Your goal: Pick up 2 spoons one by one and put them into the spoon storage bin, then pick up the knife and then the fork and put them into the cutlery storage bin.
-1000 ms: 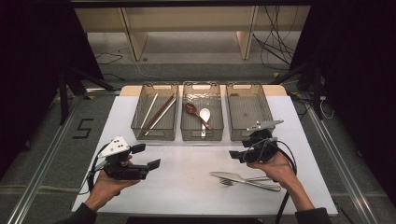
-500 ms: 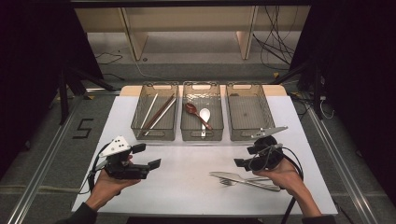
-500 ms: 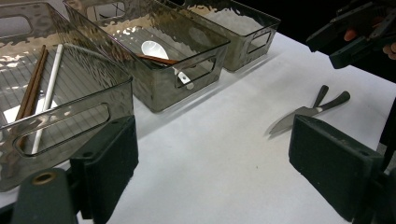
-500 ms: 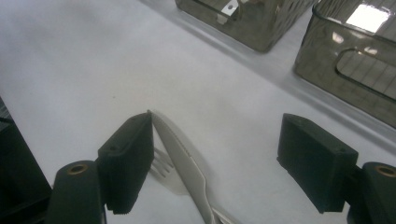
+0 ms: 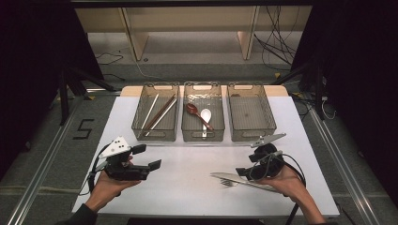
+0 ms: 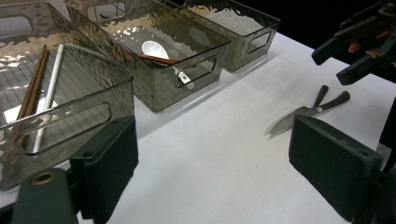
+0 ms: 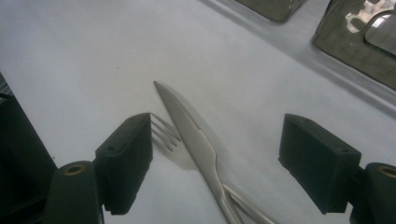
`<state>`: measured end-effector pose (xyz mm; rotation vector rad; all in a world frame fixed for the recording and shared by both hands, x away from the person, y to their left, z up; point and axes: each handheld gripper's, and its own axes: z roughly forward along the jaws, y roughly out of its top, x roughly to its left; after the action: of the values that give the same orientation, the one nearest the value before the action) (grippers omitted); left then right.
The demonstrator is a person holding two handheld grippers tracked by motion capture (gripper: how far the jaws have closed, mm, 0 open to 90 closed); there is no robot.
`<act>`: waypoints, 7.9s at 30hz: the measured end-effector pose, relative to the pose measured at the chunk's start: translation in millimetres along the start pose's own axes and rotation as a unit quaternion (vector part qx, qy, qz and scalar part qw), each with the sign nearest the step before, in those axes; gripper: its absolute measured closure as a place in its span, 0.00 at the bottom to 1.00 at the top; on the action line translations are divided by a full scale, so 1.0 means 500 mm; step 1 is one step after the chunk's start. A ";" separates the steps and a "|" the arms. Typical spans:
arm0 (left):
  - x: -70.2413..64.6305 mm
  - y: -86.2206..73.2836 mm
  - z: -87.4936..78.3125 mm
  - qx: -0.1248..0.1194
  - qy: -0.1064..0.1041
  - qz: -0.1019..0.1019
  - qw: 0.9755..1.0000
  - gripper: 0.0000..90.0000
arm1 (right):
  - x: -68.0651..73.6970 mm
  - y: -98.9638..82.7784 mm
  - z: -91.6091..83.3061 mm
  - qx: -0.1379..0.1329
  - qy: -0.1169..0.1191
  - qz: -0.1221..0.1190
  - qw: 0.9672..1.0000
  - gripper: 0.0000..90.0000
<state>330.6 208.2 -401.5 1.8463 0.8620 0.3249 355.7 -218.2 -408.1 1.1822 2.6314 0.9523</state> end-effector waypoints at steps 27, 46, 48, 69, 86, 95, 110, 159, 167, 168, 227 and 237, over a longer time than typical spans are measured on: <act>-0.004 0.000 -0.003 -0.002 -0.001 0.008 1.000 0.17 | 0.003 -0.043 0.005 0.078 -0.009 -0.024 0.997 0.37; -0.006 -0.001 0.000 0.004 -0.001 0.012 1.000 0.17 | 0.001 -0.070 0.042 0.169 -0.036 -0.058 0.983 0.65; -0.006 -0.002 0.001 0.004 -0.001 0.012 1.000 0.17 | 0.001 -0.069 0.044 0.172 -0.042 -0.060 0.982 0.67; -0.008 -0.003 0.003 0.008 -0.002 0.016 1.000 0.17 | 0.018 -0.061 0.073 0.225 -0.075 -0.117 0.964 0.81; -0.010 -0.003 0.004 0.008 -0.002 0.016 1.000 0.17 | 0.023 -0.052 0.079 0.246 -0.058 -0.123 0.960 0.90; -0.009 -0.002 0.003 0.008 -0.002 0.015 1.000 0.17 | 0.010 -0.052 0.077 0.228 -0.034 -0.095 0.969 0.90; -0.009 -0.002 0.002 0.006 -0.001 0.013 1.000 0.17 | -0.016 -0.050 0.052 0.170 -0.008 -0.046 0.984 0.90; -0.007 -0.004 0.001 0.001 0.006 0.010 1.000 0.17 | -0.110 0.043 -0.063 -0.035 -0.032 0.057 0.997 0.90; -0.006 -0.004 0.001 -0.001 0.006 0.007 1.000 0.17 | -0.135 0.084 -0.067 -0.050 -0.047 0.071 0.995 0.90; -0.006 -0.003 0.001 -0.001 0.006 0.007 1.000 0.17 | -0.138 0.090 -0.067 -0.050 -0.049 0.073 0.995 0.90; -0.005 -0.002 -0.002 -0.004 0.002 0.008 1.000 0.17 | -0.254 0.261 -0.018 -0.053 -0.106 0.155 0.981 0.90; -0.004 -0.002 -0.003 -0.005 0.001 0.007 1.000 0.17 | -0.273 0.265 0.009 -0.046 -0.114 0.176 0.977 0.90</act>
<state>327.9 208.3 -401.4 1.8431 0.8488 0.3396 536.7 -245.6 -355.8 1.6578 2.2210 0.9118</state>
